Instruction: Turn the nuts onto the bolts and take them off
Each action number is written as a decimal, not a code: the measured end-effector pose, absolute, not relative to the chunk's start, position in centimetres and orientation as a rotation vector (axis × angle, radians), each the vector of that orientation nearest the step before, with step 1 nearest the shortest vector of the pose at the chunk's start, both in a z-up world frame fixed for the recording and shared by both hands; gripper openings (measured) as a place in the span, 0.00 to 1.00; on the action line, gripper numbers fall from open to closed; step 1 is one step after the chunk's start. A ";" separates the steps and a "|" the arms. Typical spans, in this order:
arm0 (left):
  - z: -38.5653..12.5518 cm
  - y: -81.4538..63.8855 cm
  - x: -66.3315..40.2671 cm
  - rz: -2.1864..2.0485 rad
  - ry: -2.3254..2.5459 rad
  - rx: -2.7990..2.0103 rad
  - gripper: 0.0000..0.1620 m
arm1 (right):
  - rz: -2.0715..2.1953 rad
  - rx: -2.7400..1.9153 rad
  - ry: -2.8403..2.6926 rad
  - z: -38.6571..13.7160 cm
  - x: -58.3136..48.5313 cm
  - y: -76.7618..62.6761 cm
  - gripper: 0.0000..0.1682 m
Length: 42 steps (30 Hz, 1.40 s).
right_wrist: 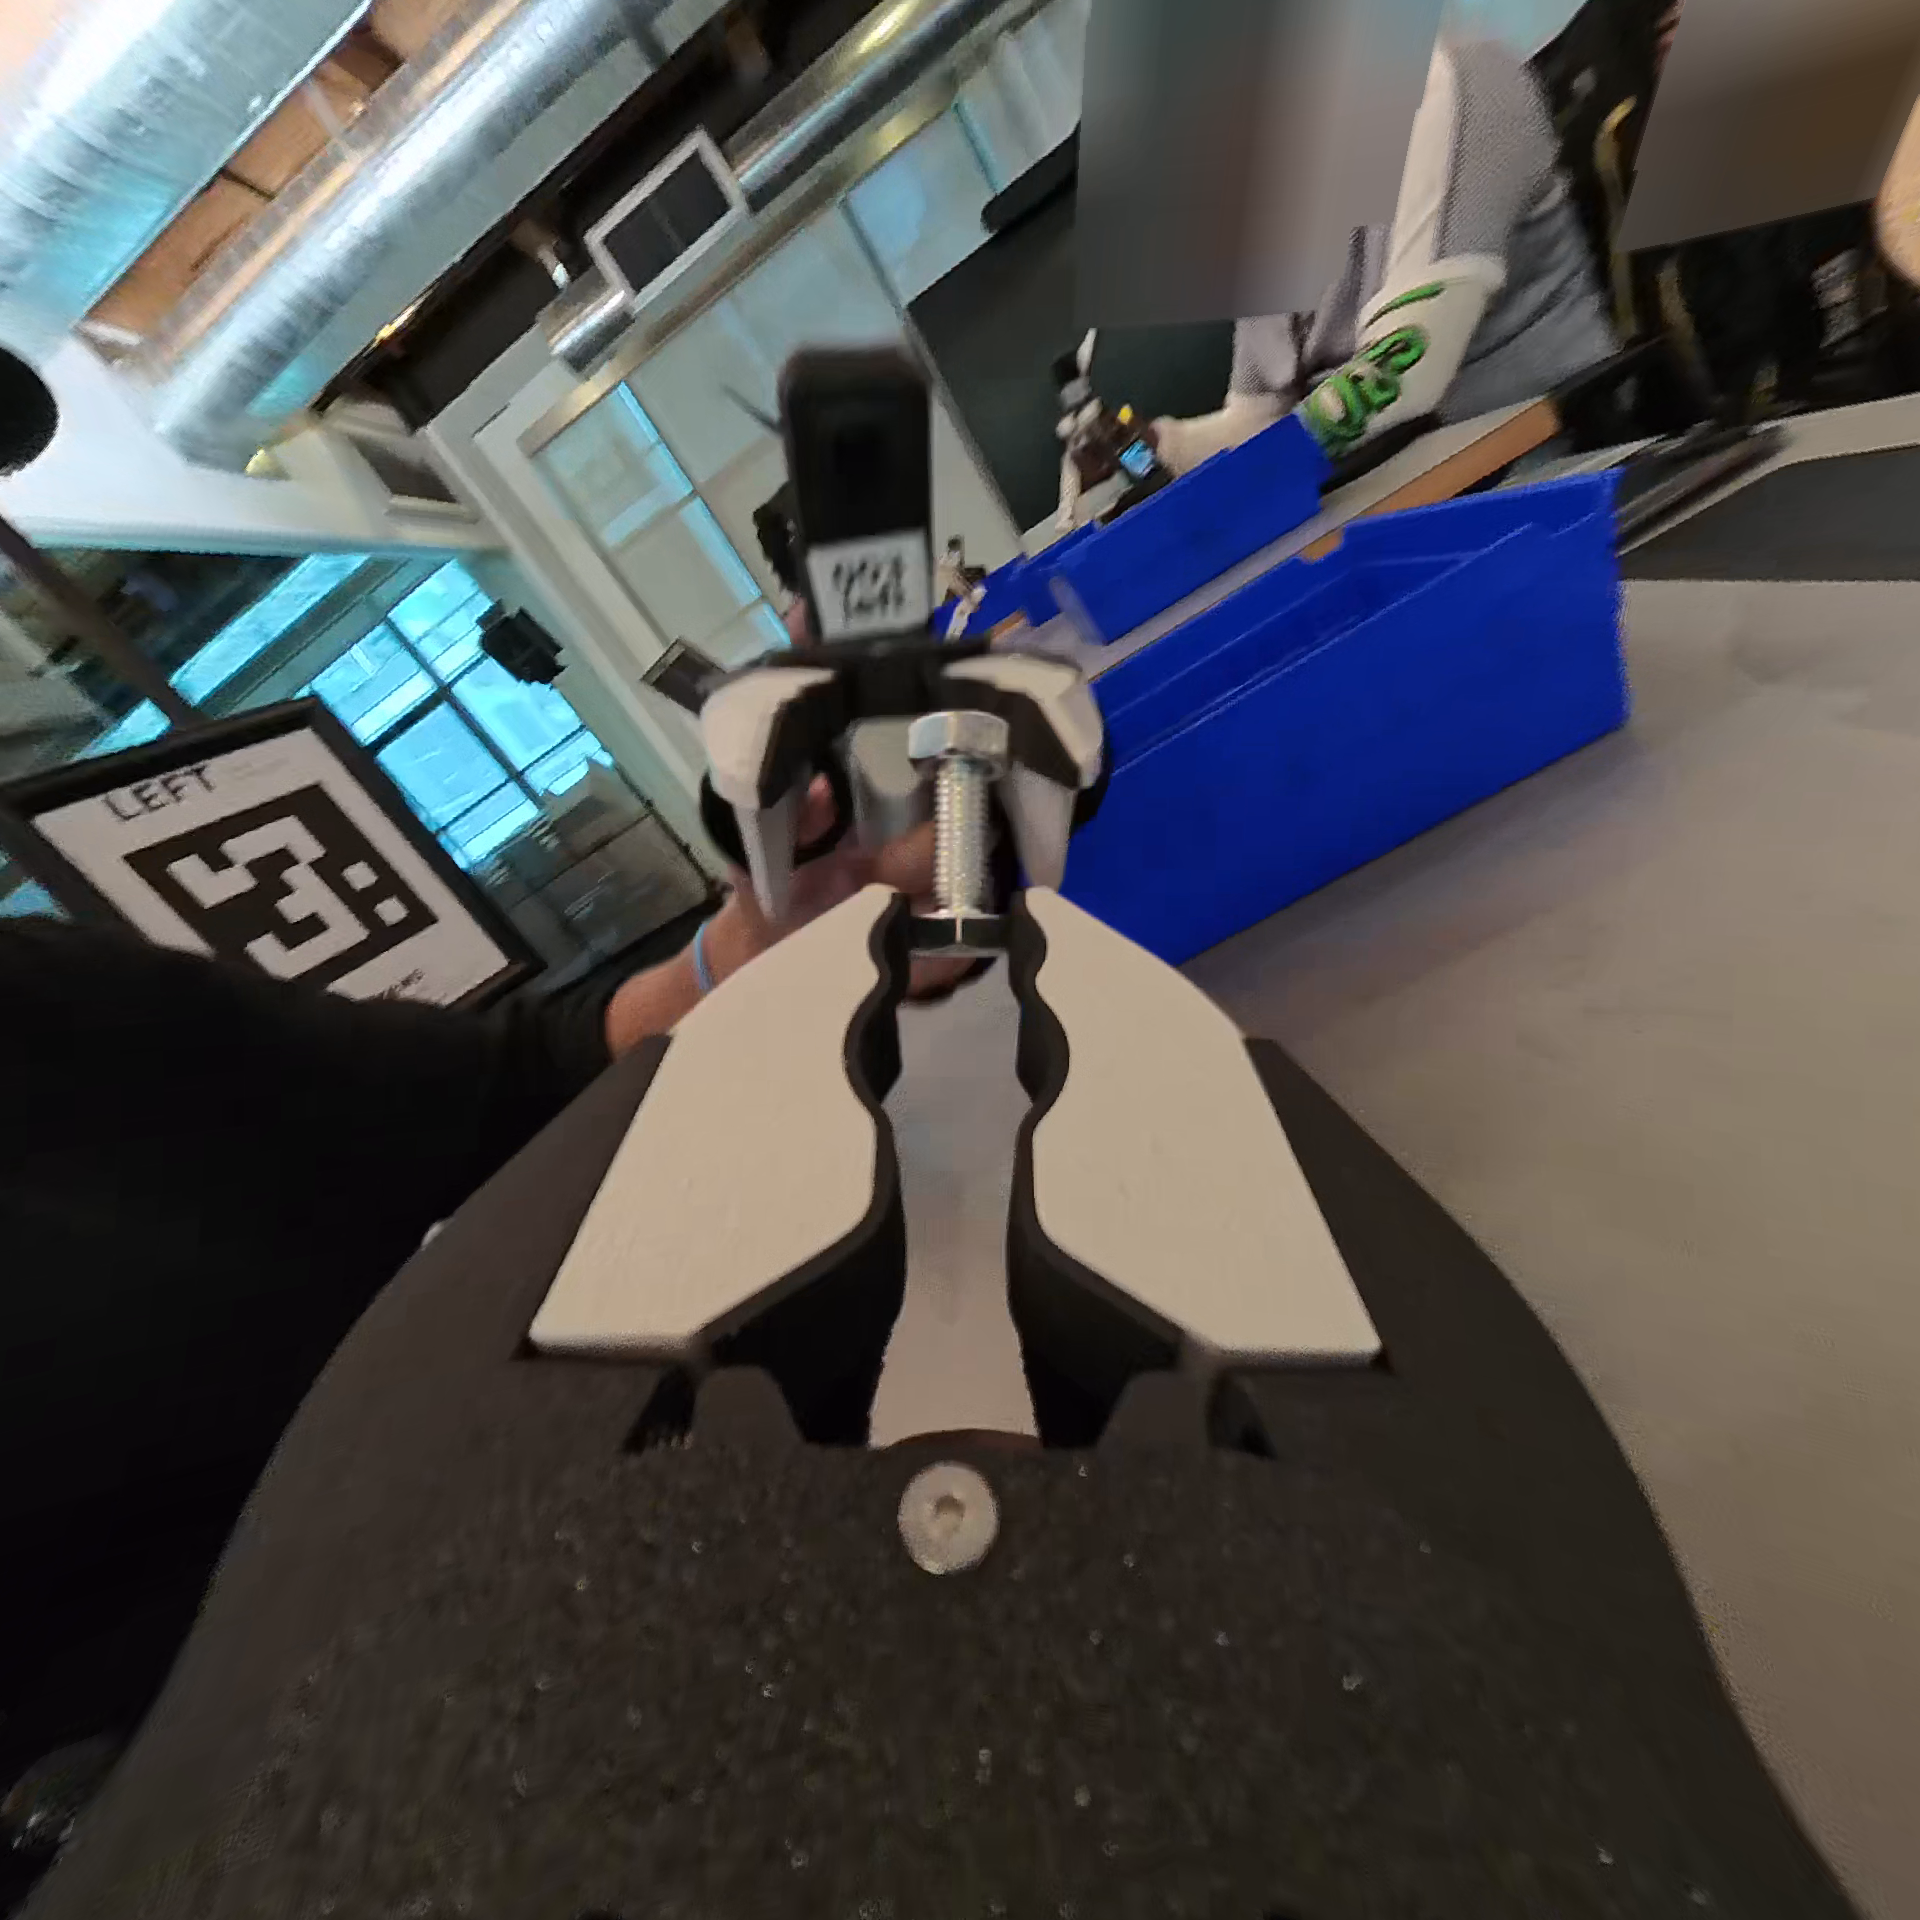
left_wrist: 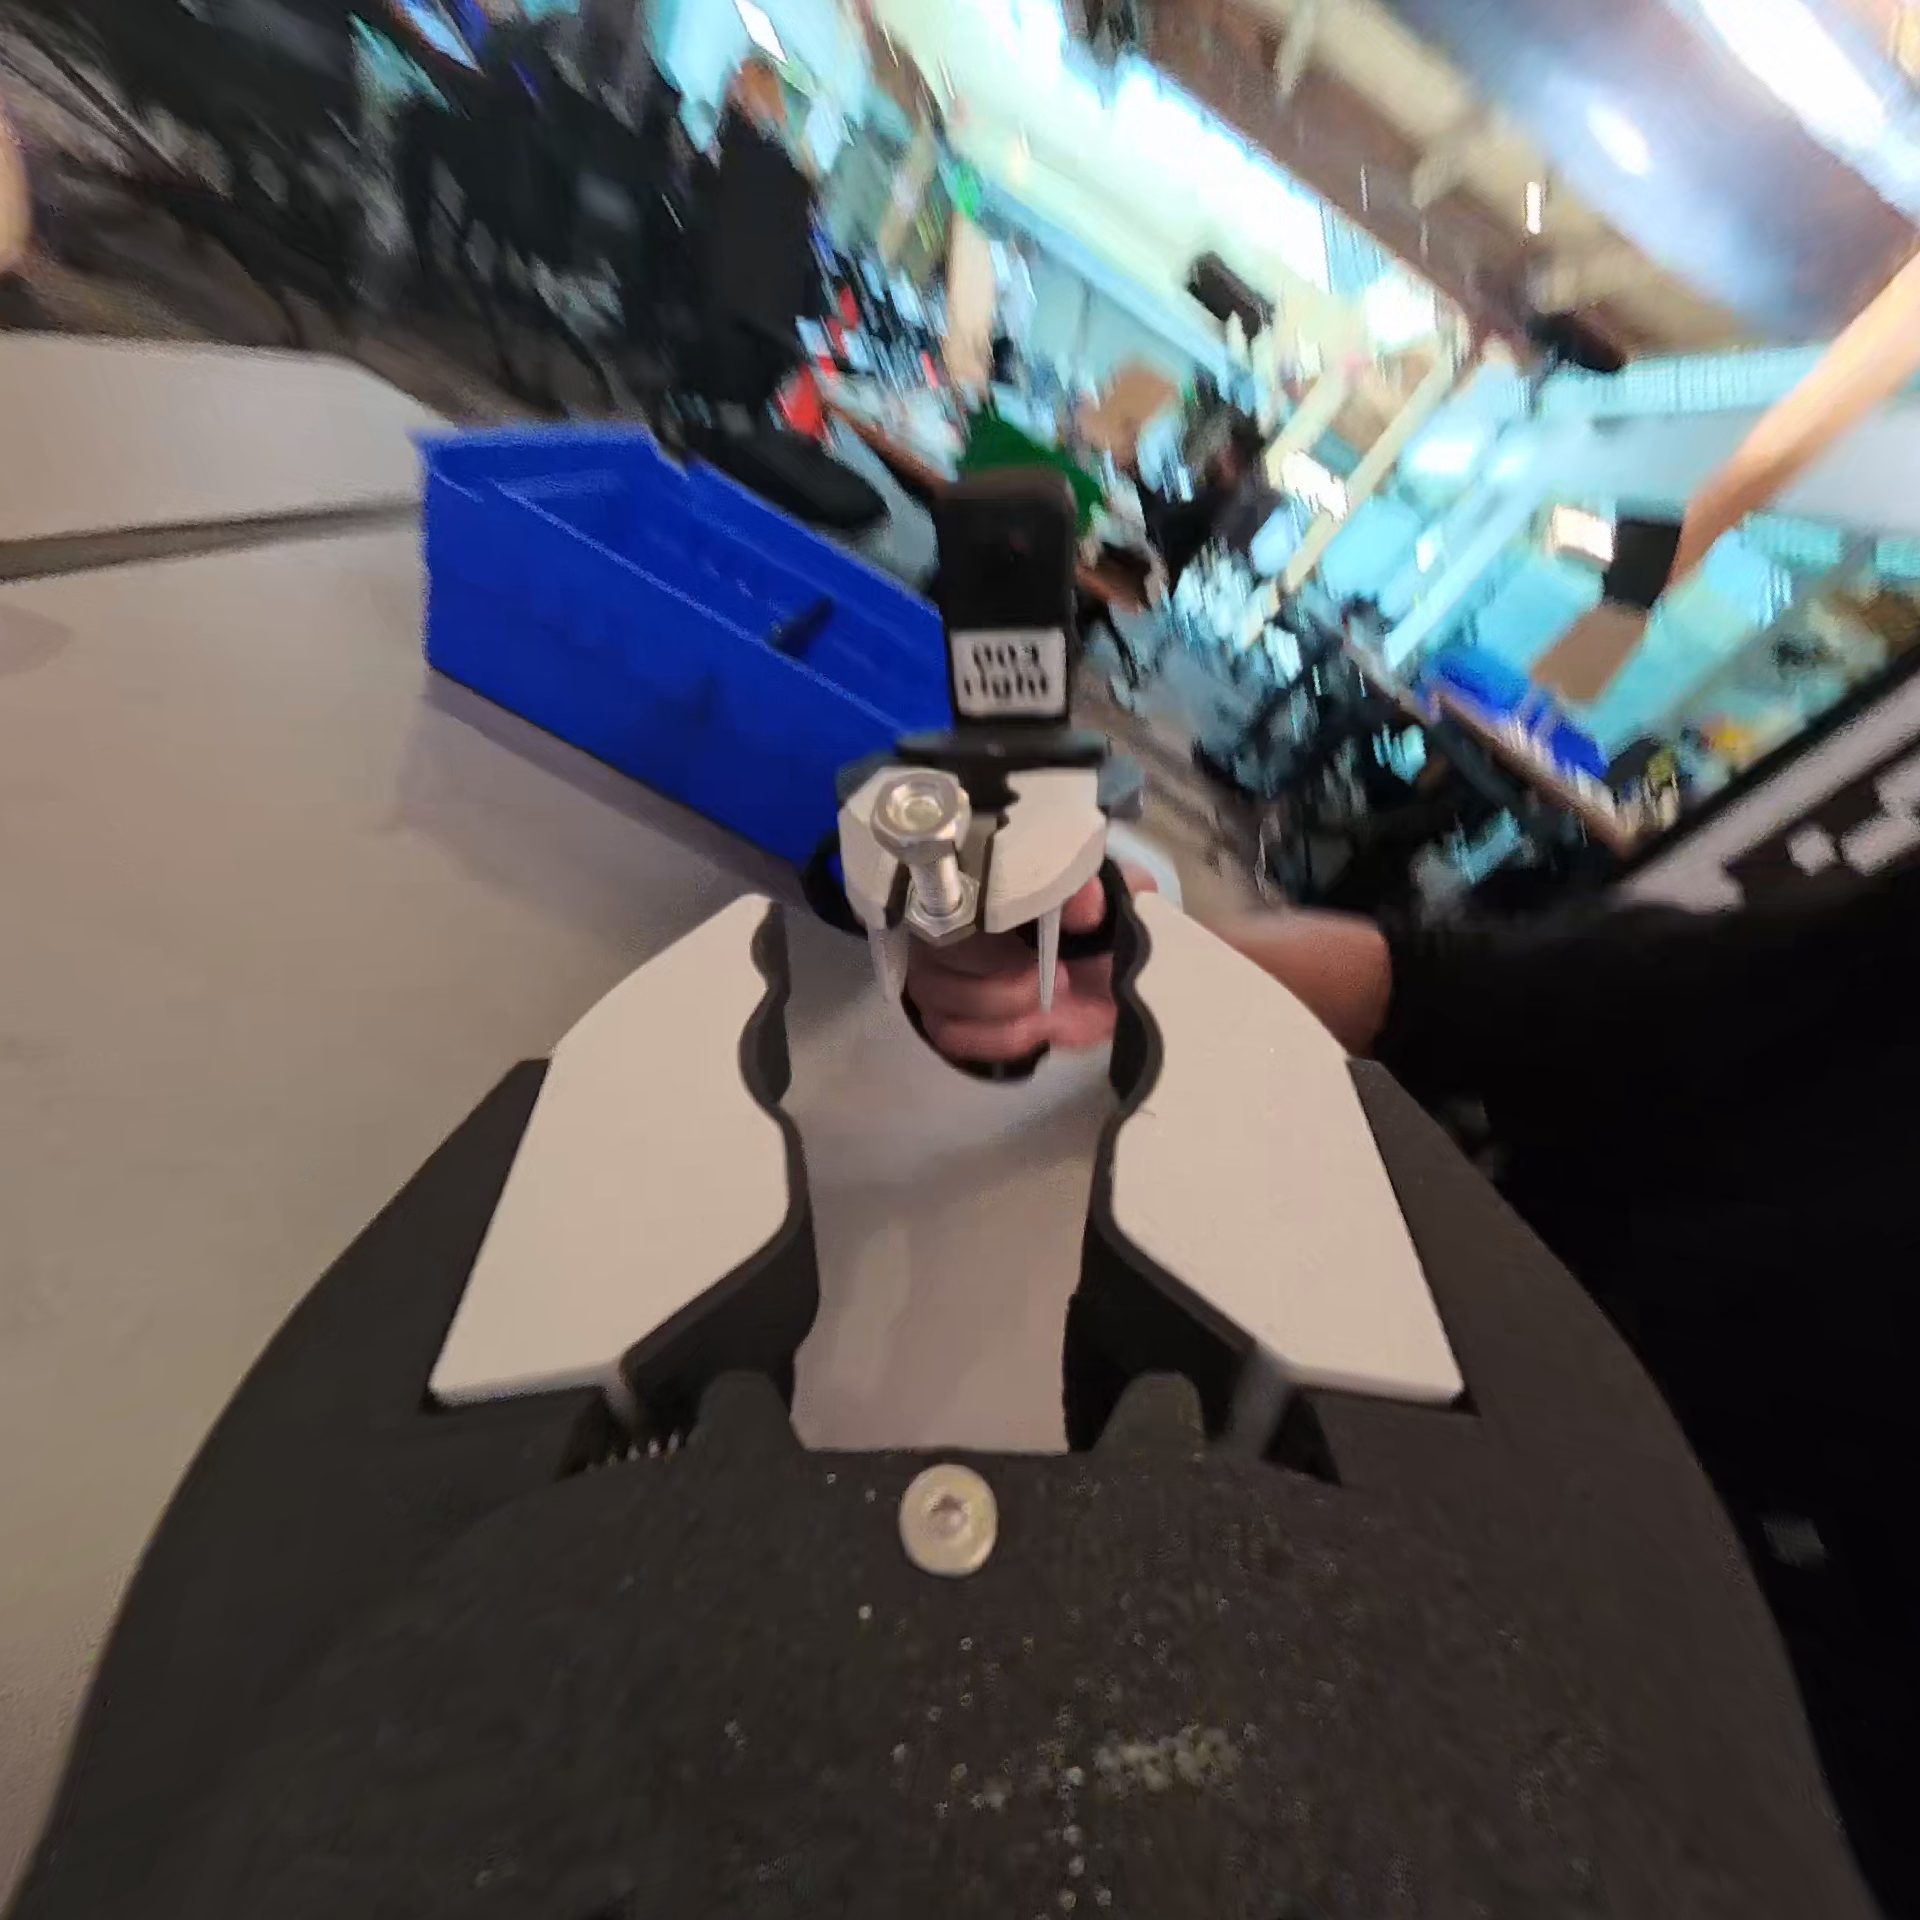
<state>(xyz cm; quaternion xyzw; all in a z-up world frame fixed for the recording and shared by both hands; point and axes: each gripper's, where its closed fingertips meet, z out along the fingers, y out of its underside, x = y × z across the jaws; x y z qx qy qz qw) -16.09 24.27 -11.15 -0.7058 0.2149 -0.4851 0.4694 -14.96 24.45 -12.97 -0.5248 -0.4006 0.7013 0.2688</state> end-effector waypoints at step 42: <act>-11.0 25.5 -16.1 -0.777 1.202 -2.211 0.44 | 1.905 -1.368 -1.135 -12.5 -14.9 23.4 0.11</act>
